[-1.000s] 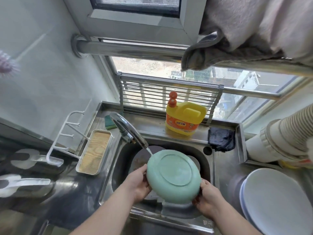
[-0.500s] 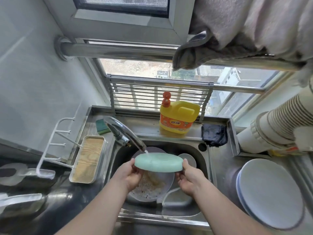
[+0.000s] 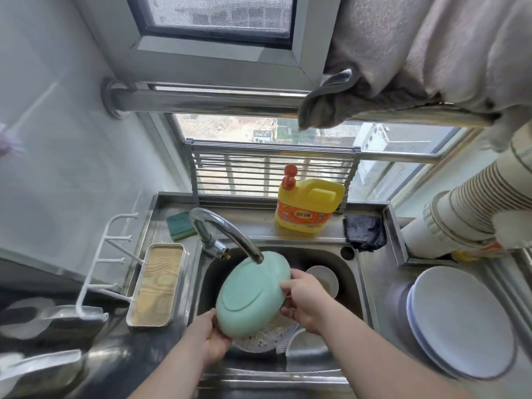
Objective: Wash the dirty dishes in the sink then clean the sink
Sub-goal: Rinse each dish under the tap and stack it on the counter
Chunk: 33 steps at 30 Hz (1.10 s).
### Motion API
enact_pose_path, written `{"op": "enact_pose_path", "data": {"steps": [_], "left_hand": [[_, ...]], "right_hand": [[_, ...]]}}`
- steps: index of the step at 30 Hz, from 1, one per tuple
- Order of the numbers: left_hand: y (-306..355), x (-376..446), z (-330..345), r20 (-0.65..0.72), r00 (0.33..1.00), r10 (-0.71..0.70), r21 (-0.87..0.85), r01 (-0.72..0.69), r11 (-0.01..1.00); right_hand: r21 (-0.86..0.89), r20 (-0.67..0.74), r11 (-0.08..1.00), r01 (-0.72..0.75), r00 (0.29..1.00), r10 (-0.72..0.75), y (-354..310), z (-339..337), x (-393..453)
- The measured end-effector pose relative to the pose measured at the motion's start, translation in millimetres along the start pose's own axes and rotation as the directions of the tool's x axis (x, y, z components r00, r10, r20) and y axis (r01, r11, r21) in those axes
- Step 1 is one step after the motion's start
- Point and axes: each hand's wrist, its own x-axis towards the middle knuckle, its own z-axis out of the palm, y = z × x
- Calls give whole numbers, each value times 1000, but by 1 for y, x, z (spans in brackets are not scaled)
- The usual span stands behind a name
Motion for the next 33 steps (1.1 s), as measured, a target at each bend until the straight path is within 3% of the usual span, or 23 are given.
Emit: {"op": "enact_pose_path", "data": {"steps": [5, 9, 12, 14, 16, 19, 20, 22, 25, 30, 33], "left_hand": [[-9, -5, 28, 135, 990, -29, 294, -12, 956], [-28, -10, 53, 187, 982, -14, 542, -91, 836], [-31, -9, 60, 156, 980, -125, 501, 31, 865], [-24, -8, 58, 127, 965, -229, 379, 166, 910], [-16, -10, 53, 130, 941, -314, 268, 272, 924], [-6, -10, 37, 205, 874, -440, 176, 409, 895], [-4, -9, 31, 214, 852, -477, 163, 450, 878], [-3, -7, 23, 204, 843, -498, 126, 482, 867], [-11, -5, 15, 176, 911, -373, 81, 364, 928], [-19, 3, -1, 7, 956, -293, 291, 279, 915], [-18, 4, -4, -50, 979, -198, 457, 199, 867]], "right_hand": [[123, -94, 992, 4, 996, 8, 28, -58, -11], [186, -180, 982, 4, 983, 30, 52, -90, -21], [192, -265, 977, 93, 963, -40, 60, -103, -25], [77, -262, 983, 165, 955, -140, 60, -108, -25], [-162, -219, 966, 203, 947, -236, 58, -110, -24], [-634, -117, 730, 256, 901, -417, 45, -99, -22], [-716, -84, 646, 266, 885, -458, 39, -93, -22], [-780, -45, 554, 292, 856, -515, 28, -80, -18], [-846, -42, 466, 260, 838, -543, 13, -63, -11], [-895, -91, 421, 148, 863, -497, -3, -46, -4], [-877, -187, 475, 66, 866, -464, -2, -49, 4]]}}
